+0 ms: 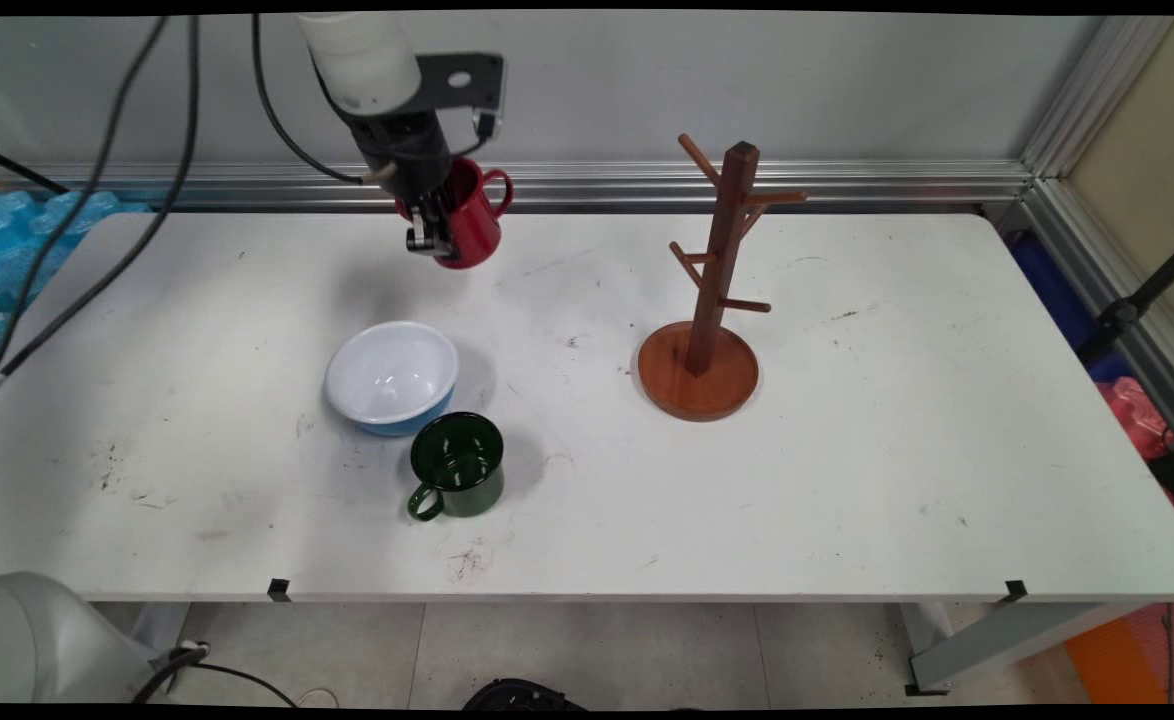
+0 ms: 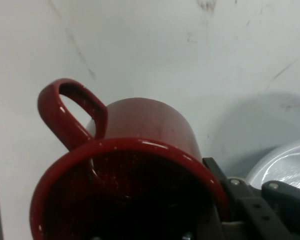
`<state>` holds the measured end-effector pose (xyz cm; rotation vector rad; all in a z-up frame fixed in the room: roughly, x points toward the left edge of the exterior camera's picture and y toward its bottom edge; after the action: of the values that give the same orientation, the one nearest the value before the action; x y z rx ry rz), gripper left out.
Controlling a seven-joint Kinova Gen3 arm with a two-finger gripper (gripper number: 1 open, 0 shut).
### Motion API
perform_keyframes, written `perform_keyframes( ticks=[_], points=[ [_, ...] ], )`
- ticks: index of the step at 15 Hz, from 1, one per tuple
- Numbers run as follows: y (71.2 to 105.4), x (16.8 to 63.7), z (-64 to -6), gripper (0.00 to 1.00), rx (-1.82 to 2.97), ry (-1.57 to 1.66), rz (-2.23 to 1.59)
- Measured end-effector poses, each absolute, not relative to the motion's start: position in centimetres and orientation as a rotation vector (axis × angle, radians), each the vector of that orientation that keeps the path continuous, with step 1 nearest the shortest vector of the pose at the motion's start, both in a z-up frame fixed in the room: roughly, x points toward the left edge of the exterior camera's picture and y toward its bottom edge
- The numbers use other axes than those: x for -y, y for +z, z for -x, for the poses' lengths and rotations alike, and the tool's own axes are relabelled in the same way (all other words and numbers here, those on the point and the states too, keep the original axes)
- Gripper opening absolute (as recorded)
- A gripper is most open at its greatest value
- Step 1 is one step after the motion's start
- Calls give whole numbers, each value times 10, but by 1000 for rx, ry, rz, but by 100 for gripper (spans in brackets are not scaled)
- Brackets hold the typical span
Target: Place the picked object on the table
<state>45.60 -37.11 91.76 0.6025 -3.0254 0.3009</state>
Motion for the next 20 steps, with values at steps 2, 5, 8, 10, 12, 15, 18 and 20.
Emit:
perform_keyframes(
  ticks=[2, 5, 8, 10, 12, 15, 18, 20],
  points=[
    [903, 379, -457, 0, 3048, 273, -579],
    [883, 389, -458, 0, 3072, 242, -544],
    [861, 400, -458, 0, 3086, 221, -506],
    [847, 405, -458, 0, 3089, 212, -485],
    [834, 410, -458, 0, 3092, 203, -461],
    [822, 414, -459, 0, 3097, 195, -440],
    [811, 417, -459, 0, 3101, 186, -425],
    [806, 418, -460, 0, 3104, 183, -413]
  ],
)
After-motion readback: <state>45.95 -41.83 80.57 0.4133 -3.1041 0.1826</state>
